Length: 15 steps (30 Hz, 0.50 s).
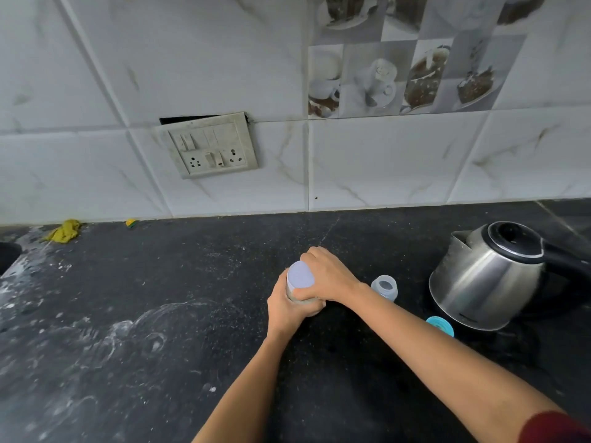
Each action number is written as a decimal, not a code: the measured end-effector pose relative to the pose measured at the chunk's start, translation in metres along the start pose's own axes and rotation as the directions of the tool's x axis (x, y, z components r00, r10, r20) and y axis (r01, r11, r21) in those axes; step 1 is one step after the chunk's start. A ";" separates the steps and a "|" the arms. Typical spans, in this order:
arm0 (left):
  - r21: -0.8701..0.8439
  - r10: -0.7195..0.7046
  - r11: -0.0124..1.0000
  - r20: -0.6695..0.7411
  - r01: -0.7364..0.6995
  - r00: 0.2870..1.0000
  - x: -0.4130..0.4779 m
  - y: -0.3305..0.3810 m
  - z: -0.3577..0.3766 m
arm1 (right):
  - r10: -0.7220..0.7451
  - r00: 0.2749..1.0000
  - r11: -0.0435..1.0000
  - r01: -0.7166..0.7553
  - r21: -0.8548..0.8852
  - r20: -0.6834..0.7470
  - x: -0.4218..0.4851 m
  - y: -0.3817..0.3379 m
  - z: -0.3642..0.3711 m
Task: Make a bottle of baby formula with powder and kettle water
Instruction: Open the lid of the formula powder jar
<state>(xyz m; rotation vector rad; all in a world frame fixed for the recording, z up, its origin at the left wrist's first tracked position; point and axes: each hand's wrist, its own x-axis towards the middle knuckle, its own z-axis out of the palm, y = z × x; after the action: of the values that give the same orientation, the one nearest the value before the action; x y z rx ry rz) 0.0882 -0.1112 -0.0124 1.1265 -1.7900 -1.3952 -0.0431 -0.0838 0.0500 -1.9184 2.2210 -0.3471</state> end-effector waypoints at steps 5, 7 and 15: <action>0.127 0.020 0.991 0.172 -0.042 0.985 0.013 0.004 -0.011 | -0.223 0.956 0.974 0.226 0.004 0.192 0.003 0.011 -0.016; 0.133 0.006 0.991 0.188 -0.031 0.982 0.016 0.006 -0.012 | -0.288 0.917 0.958 0.278 0.075 0.277 0.004 0.011 -0.024; 0.079 0.020 0.996 0.194 -0.036 0.981 0.016 -0.003 -0.010 | 0.082 0.965 0.932 0.015 -0.363 0.250 0.011 -0.012 -0.028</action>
<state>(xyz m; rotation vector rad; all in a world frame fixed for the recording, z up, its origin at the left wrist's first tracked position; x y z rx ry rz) 0.0898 -0.1306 -0.0132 1.0327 -2.0084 -1.4689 -0.0418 -0.0943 0.0806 -1.9503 2.2516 0.3318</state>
